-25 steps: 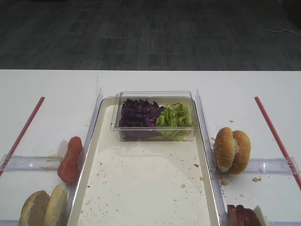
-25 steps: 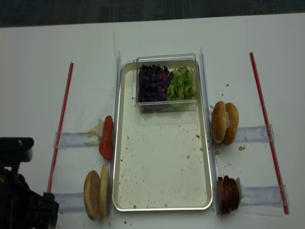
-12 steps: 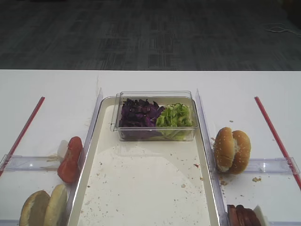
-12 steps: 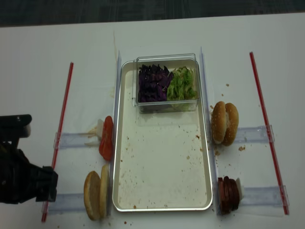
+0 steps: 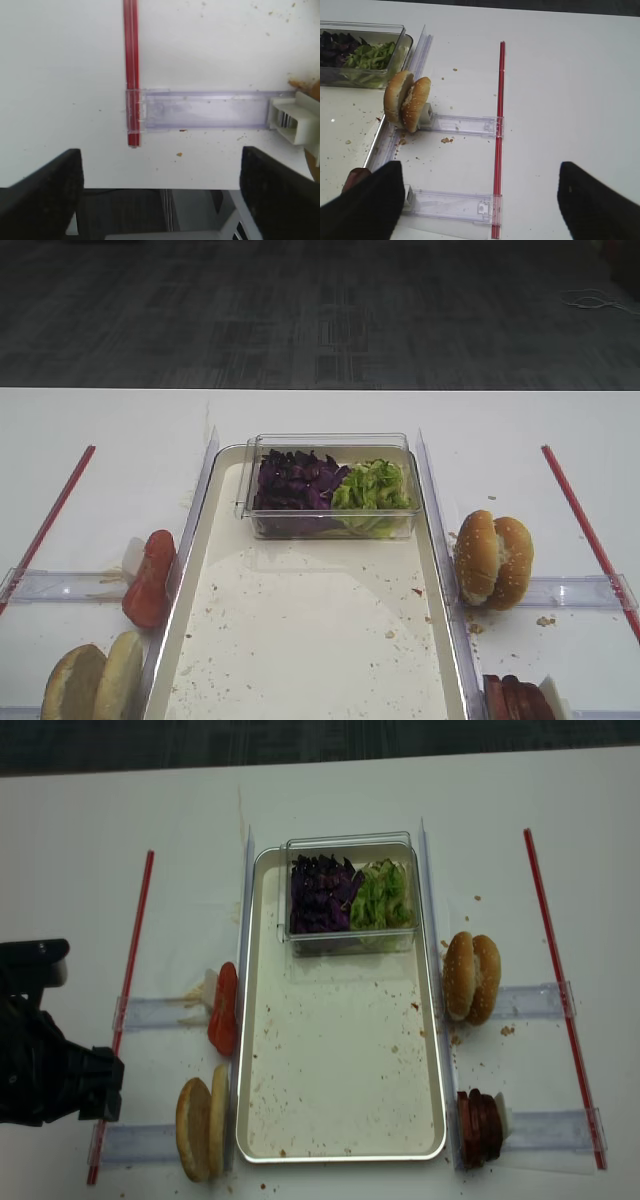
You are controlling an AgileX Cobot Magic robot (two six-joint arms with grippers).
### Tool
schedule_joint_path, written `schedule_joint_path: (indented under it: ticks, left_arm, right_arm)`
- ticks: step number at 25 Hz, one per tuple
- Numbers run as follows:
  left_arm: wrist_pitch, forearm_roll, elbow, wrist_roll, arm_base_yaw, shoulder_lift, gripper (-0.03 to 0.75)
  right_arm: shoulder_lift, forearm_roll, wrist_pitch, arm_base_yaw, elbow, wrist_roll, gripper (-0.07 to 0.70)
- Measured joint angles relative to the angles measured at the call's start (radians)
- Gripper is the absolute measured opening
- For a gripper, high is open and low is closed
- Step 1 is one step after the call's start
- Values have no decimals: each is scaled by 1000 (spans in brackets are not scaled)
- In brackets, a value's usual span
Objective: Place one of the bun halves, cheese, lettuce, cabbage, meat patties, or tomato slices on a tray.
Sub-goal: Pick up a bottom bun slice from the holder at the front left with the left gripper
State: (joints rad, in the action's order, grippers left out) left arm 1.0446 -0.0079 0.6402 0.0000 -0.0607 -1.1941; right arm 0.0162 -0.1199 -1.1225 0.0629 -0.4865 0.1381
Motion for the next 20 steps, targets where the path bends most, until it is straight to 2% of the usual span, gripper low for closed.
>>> schedule_joint_path:
  ticks: [8, 10, 15, 20]
  left_arm:
    - [0, -89, 0, 36, 0, 0, 616]
    - [0, -103, 0, 40, 18, 0, 616]
    - [-13, -109, 4, 14, 109, 15, 616]
    - [-11, -113, 33, -56, 230, 53, 616]
  right_arm:
    - [0, 0, 2, 0, 0, 0, 649]
    - [0, 0, 2, 0, 0, 0, 649]
    - [0, 0, 2, 0, 0, 0, 649]
    - [0, 0, 2, 0, 0, 0, 649]
